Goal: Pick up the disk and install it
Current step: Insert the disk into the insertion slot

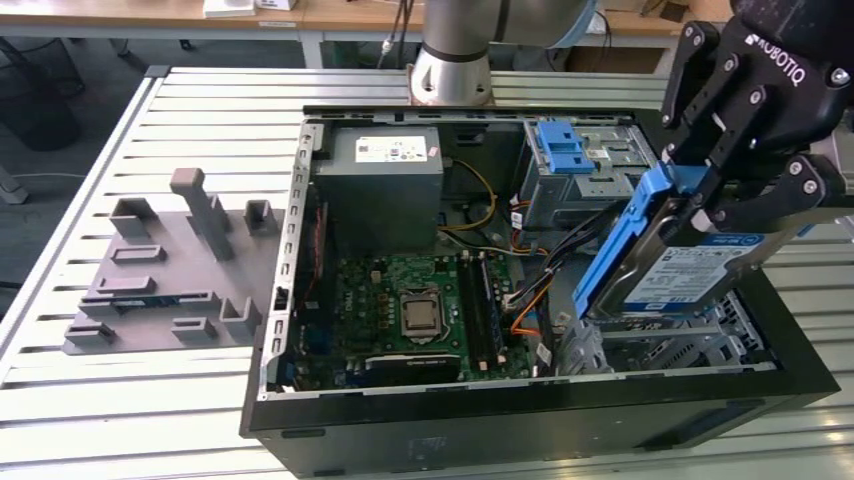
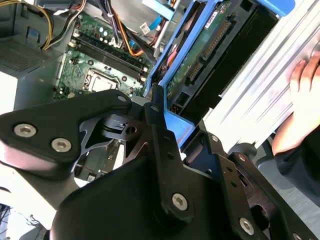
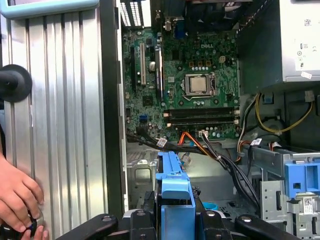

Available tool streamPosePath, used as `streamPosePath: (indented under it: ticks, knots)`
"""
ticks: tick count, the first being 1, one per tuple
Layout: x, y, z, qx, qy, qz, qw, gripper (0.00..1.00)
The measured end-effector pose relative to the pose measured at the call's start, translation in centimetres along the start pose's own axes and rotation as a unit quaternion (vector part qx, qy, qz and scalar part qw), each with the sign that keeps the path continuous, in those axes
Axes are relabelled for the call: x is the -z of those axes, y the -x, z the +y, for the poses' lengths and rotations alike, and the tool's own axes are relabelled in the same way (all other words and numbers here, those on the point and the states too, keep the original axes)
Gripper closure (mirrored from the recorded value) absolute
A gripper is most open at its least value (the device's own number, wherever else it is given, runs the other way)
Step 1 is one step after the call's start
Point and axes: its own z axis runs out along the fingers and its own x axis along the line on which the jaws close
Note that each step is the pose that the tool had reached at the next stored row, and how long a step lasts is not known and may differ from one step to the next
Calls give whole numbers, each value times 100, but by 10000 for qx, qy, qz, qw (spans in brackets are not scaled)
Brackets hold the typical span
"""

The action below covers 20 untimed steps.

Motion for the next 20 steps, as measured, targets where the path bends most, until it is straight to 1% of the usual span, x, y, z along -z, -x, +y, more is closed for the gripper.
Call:
streamPosePath:
  ticks: [7, 12, 17, 20]
  knots:
    - [-19, 3, -67, 0, 0, 0, 10000, 64]
    - [-41, 5, -102, 0, 0, 0, 10000, 64]
    - [-54, 9, -160, 0, 0, 0, 10000, 64]
    - [-65, 10, -178, 14, 0, -1, 10000, 64]
